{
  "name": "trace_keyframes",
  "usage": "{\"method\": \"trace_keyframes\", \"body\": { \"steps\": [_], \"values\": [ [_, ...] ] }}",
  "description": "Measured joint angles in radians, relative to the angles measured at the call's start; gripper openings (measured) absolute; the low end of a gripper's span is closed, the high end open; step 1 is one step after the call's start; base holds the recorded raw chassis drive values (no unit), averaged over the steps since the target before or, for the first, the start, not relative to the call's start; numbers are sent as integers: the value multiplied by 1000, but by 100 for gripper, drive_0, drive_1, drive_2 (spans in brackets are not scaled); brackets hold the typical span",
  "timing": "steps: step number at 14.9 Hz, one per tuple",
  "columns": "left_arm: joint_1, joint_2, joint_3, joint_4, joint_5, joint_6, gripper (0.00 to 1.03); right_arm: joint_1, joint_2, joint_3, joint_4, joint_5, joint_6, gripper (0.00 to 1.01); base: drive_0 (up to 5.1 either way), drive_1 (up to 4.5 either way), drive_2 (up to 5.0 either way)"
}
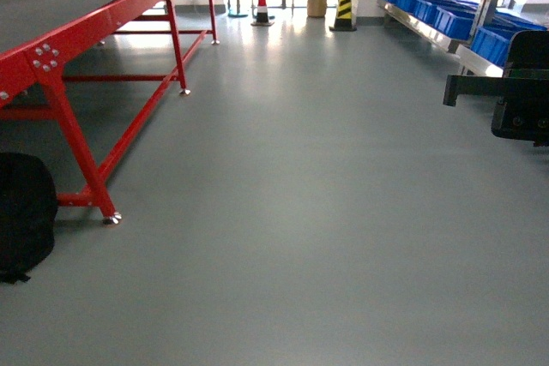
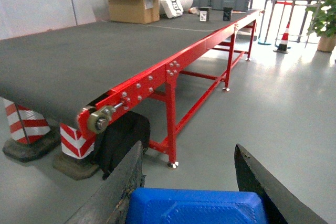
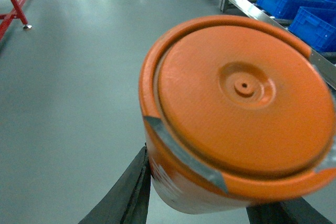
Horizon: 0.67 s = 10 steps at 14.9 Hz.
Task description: Sort blue parts and orange caps into right shelf containers
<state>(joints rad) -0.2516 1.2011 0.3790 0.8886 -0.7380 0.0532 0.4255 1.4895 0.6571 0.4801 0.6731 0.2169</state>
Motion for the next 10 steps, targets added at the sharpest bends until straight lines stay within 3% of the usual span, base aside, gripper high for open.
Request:
{"method": "trace_keyframes", "body": {
  "steps": [10],
  "values": [
    [-1,0,0,-3,1,0,41,0,0,0,-3,0,0,41,366,112,-476]
  ]
}}
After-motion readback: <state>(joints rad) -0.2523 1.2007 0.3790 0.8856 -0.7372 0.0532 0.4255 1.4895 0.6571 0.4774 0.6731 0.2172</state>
